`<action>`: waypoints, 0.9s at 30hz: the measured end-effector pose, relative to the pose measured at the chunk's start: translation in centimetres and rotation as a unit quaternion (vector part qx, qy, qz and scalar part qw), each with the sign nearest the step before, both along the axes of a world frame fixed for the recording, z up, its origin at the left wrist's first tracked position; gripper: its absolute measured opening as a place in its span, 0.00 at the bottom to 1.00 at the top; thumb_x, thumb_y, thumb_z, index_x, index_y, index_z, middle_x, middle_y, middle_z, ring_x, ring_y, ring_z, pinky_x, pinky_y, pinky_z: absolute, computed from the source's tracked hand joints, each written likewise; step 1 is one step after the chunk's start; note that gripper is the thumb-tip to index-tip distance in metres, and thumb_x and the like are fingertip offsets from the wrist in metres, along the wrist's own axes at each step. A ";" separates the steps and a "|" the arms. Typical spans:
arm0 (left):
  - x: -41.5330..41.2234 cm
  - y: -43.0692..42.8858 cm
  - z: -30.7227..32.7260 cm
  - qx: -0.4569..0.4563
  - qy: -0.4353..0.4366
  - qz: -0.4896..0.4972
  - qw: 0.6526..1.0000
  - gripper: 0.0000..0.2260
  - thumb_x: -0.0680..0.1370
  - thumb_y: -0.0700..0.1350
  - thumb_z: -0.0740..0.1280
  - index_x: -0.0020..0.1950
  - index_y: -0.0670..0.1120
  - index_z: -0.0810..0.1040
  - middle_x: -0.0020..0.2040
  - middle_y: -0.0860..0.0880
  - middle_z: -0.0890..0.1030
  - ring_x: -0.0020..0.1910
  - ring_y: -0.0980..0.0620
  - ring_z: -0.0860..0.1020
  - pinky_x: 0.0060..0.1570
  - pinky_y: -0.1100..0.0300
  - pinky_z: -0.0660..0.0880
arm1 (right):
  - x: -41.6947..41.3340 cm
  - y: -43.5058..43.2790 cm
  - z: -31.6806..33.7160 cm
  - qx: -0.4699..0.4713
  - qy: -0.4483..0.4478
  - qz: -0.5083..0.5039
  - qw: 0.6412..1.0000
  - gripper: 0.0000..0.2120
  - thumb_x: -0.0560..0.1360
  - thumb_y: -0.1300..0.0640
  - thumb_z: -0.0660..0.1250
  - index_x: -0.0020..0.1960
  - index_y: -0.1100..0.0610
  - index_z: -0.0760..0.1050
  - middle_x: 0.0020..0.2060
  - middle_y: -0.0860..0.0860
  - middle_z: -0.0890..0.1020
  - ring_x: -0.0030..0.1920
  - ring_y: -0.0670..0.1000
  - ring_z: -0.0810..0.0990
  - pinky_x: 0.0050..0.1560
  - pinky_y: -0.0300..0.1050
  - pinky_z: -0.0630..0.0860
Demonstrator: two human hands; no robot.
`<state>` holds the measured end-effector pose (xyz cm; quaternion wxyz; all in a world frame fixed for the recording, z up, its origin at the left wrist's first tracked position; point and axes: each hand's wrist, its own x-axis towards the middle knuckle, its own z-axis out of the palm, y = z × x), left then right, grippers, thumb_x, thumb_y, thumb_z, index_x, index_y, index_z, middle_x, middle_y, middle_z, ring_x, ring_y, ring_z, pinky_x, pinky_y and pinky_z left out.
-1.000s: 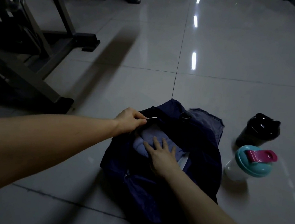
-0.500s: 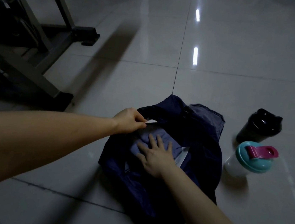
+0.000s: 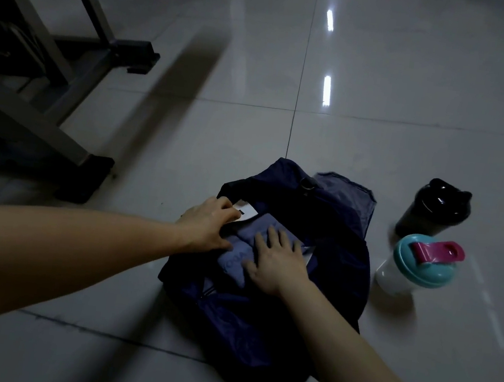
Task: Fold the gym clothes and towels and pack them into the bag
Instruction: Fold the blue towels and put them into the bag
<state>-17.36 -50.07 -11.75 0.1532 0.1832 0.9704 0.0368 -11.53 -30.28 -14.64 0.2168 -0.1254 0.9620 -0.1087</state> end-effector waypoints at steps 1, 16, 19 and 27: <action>0.0 -0.1 0.1 -0.020 -0.001 -0.013 1.000 0.36 0.70 0.60 0.76 0.75 0.52 0.68 0.69 0.51 0.67 0.67 0.47 0.67 0.61 0.48 0.74 | -0.1 0.0 -0.1 0.008 -0.013 -0.001 1.000 0.38 0.81 0.33 0.50 0.83 0.53 0.46 0.82 0.57 0.43 0.81 0.59 0.41 0.77 0.64 0.44; 0.6 -0.8 0.3 -0.026 0.059 -0.113 0.991 0.39 0.77 0.68 0.62 0.81 0.48 0.58 0.82 0.49 0.54 0.79 0.48 0.55 0.76 0.51 0.56 | 1.2 0.0 -0.8 0.000 0.008 0.014 1.000 0.44 0.79 0.30 0.47 0.83 0.57 0.42 0.82 0.56 0.42 0.81 0.56 0.40 0.79 0.61 0.41; 1.3 0.0 -0.7 -0.067 -0.027 -0.100 0.992 0.44 0.78 0.72 0.52 0.83 0.44 0.44 0.83 0.47 0.44 0.82 0.49 0.43 0.80 0.52 0.44 | 0.7 0.1 -0.5 -0.006 -0.005 0.018 1.000 0.43 0.79 0.29 0.46 0.83 0.57 0.44 0.82 0.55 0.44 0.82 0.56 0.42 0.79 0.60 0.43; -0.6 1.4 2.2 -0.066 -0.023 -0.091 0.993 0.45 0.68 0.79 0.53 0.72 0.47 0.70 0.77 0.47 0.65 0.74 0.44 0.65 0.71 0.47 0.66 | 3.4 4.9 2.3 -0.104 0.167 -0.023 0.980 0.19 0.82 0.44 0.56 0.63 0.55 0.75 0.65 0.52 0.77 0.65 0.55 0.75 0.66 0.51 0.70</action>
